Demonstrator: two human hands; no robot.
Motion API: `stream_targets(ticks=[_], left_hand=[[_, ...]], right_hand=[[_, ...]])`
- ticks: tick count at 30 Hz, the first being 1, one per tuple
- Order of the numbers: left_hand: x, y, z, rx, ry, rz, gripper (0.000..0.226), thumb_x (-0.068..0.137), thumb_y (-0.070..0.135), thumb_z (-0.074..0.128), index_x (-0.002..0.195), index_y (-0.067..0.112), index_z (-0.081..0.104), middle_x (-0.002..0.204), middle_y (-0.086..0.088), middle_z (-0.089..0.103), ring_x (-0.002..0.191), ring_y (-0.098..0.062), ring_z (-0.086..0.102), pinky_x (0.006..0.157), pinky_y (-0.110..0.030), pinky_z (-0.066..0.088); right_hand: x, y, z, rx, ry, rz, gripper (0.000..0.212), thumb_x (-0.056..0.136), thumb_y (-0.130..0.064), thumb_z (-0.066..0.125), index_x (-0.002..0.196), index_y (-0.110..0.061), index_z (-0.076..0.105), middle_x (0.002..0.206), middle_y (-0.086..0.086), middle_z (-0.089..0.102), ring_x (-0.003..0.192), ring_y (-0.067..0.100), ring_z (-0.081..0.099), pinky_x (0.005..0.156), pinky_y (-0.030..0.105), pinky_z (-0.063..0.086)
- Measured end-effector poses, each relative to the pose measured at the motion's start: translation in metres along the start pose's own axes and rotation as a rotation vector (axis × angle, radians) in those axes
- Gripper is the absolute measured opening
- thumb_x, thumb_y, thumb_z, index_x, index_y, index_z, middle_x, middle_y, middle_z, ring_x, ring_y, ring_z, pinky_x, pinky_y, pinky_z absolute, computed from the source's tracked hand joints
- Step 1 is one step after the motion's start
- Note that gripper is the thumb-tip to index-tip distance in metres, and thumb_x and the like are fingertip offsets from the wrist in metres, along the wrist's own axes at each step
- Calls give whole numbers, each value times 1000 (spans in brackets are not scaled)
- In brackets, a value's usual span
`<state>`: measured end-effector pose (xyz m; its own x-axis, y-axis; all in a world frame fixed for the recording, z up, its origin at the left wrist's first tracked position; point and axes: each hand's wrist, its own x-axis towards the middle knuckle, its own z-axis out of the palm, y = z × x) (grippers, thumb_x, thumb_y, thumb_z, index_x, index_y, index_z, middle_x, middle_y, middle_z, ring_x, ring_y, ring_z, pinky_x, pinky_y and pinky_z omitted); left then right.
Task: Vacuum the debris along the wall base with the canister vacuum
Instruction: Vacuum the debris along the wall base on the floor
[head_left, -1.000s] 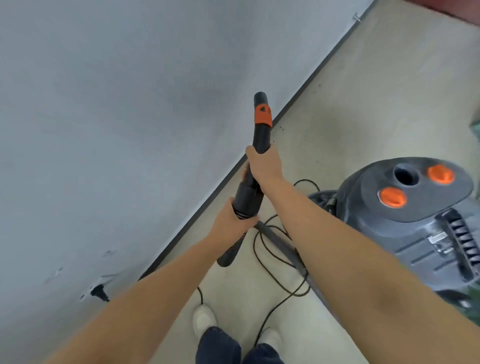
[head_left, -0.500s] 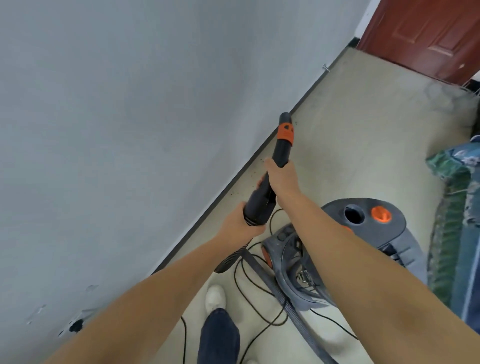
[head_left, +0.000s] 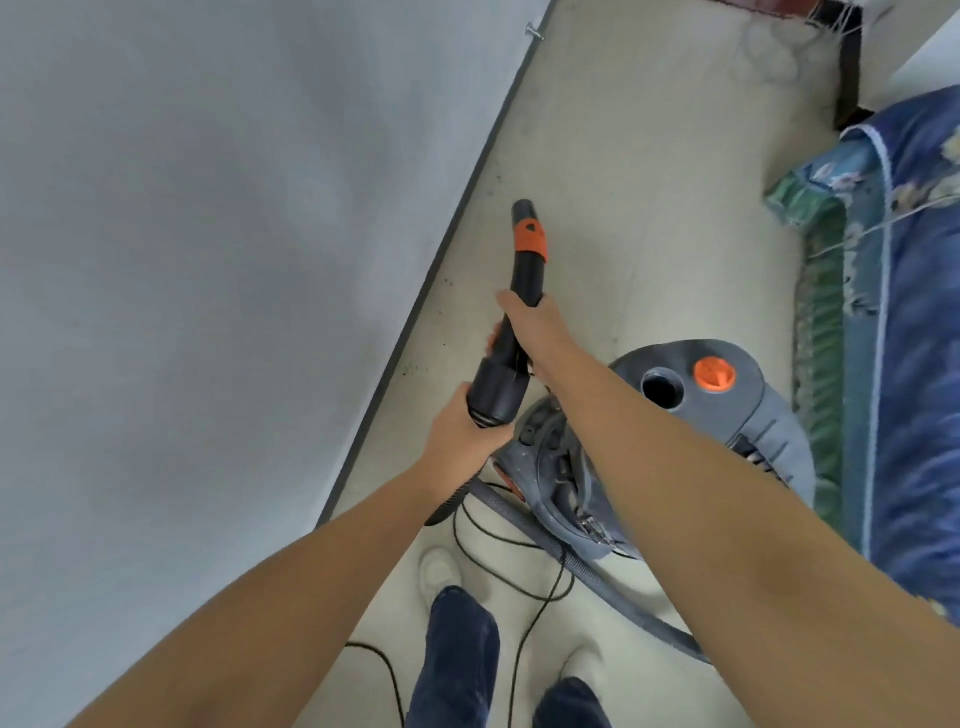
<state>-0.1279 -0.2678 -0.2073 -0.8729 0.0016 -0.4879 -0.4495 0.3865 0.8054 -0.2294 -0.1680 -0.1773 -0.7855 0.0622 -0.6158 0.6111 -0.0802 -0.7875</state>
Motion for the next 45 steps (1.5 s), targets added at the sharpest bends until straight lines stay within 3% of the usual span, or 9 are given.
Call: stream_targets(ticks=[4,8,10,13,16,19,24,35,45], left_hand=[[0,5,43,68,-17,42,27,73,16,72,94,14,54,71,5,58,69,-20,60,64,-29,47],[-17,9,85,68,-33,55,37,76,17,75,106,19,53,85,3,64,80,-17,63,72,-30,49],[-27,12,106,53,-13,66,41,77,17,75,112,17,53,91,0,66,83,-17,63,71,-27,47],[-43,16,137,43,58,65,33,79,10,72,105,12,53,86,-4,64,76,-19,62,63,-19,44],[-60,12,157,62,119,54,29,81,6,69,98,15,47,76,3,55,66,-12,52,55,-10,38],[-74,-5,165,51,148,-11,29,82,8,69,95,20,46,79,-3,58,66,-17,52,56,-17,41],[-90,-21,165,66,206,-54,33,82,13,71,100,25,47,90,2,58,84,-18,56,77,-34,47],[-118,-22,152,189,152,-69,47,84,11,69,124,3,46,98,-11,59,90,-26,57,87,-42,50],[-105,-41,128,178,40,10,27,80,11,71,98,8,52,72,-3,55,65,-18,53,64,-31,45]], right_hand=[[-7,8,-71,-255,100,-71,43,99,-48,40,114,-9,53,92,5,62,84,21,60,80,38,51],[-41,56,-208,-535,466,-194,36,97,-41,48,117,-12,56,107,5,63,93,22,58,78,31,43],[-58,88,-273,-733,525,-142,38,95,-39,52,117,-8,55,115,11,58,101,29,56,82,34,43],[-64,132,-326,-1032,301,0,52,89,-48,60,120,-8,52,120,13,52,110,33,52,93,43,45],[-56,150,-341,-1047,136,-3,53,83,-59,61,109,-14,52,102,6,59,96,30,59,84,43,49],[-43,147,-343,-1065,72,-34,52,89,-58,54,114,-12,50,98,5,60,94,30,59,76,35,44],[-47,155,-346,-1287,125,-103,65,91,-67,37,115,-8,49,91,12,63,81,32,59,72,39,49],[-99,193,-362,-1100,281,58,61,89,-69,40,92,-9,55,68,5,55,75,30,57,66,35,44],[-148,236,-374,-920,546,229,61,95,-58,41,107,-1,59,101,22,64,98,38,58,72,36,36]])
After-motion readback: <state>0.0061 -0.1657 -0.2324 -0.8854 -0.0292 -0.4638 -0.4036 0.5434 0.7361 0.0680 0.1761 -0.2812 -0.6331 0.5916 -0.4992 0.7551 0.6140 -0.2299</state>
